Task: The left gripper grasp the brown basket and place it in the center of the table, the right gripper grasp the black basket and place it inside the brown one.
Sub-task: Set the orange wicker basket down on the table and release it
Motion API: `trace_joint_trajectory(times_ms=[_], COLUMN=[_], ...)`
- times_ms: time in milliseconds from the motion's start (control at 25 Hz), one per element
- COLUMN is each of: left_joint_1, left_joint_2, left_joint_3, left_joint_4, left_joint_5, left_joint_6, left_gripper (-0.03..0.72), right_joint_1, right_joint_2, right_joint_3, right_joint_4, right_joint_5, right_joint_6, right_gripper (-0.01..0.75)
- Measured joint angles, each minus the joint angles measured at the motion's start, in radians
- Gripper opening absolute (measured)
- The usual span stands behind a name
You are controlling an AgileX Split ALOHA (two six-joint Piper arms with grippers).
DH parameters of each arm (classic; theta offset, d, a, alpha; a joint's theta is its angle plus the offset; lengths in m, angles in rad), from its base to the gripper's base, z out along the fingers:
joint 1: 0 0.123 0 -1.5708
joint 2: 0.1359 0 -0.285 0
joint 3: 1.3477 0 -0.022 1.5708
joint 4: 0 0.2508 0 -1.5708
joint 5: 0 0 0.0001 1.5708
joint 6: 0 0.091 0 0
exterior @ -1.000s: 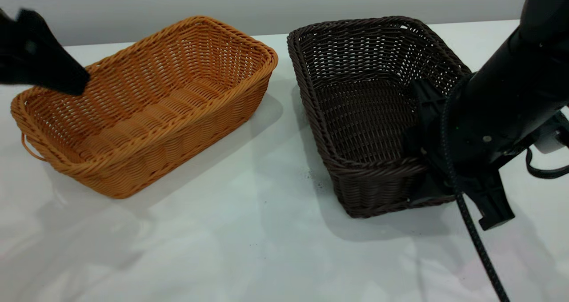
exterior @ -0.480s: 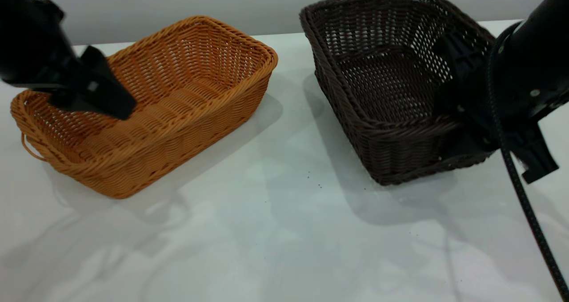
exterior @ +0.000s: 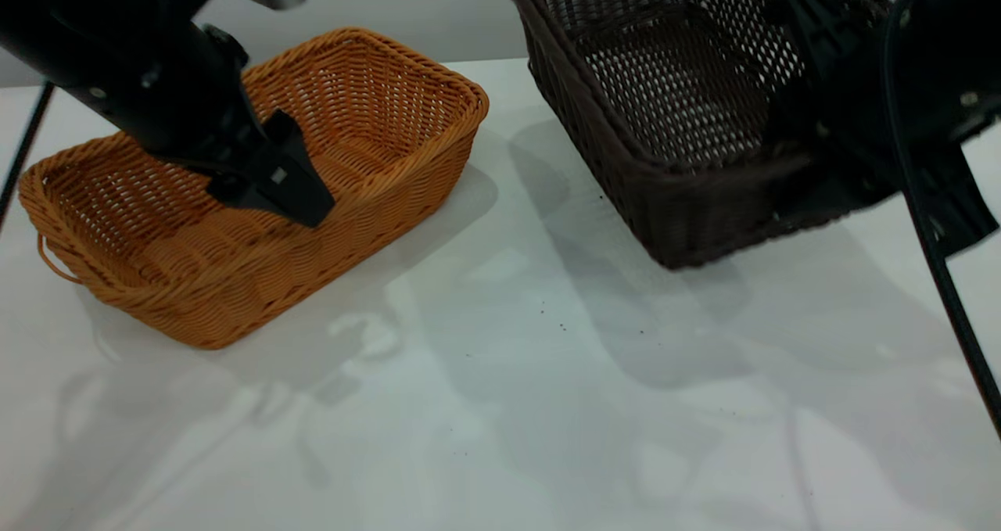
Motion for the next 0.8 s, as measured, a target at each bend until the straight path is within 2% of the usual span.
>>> trace_joint_trajectory(times_ms=[320, 440, 600, 720, 800], left_joint_1=[0.000, 0.000, -0.006, -0.026, -0.045], left_joint_2=[0.092, 0.111, 0.127, 0.142, 0.154], left_joint_3=[-0.029, -0.029, -0.029, -0.029, -0.029], left_joint_4=[0.001, 0.001, 0.001, 0.002, 0.003], left_joint_5=[-0.055, -0.056, -0.060, -0.059, -0.060], left_joint_6=[0.001, 0.010, 0.012, 0.026, 0.057], left_gripper=[0.475, 0.445, 0.334, 0.190, 0.124], right_joint_1=[0.000, 0.000, 0.000, 0.000, 0.000], right_joint_2=[-0.008, -0.008, -0.008, -0.008, -0.008], right_joint_3=[-0.155, -0.209, -0.259, -0.277, -0.277], right_joint_4=[-0.138, -0.181, -0.229, -0.267, -0.295], right_joint_5=[0.104, 0.113, 0.157, 0.172, 0.186], right_joint_6=[0.001, 0.017, 0.019, 0.019, 0.019], right_gripper=[0.228, 0.228, 0.228, 0.227, 0.227])
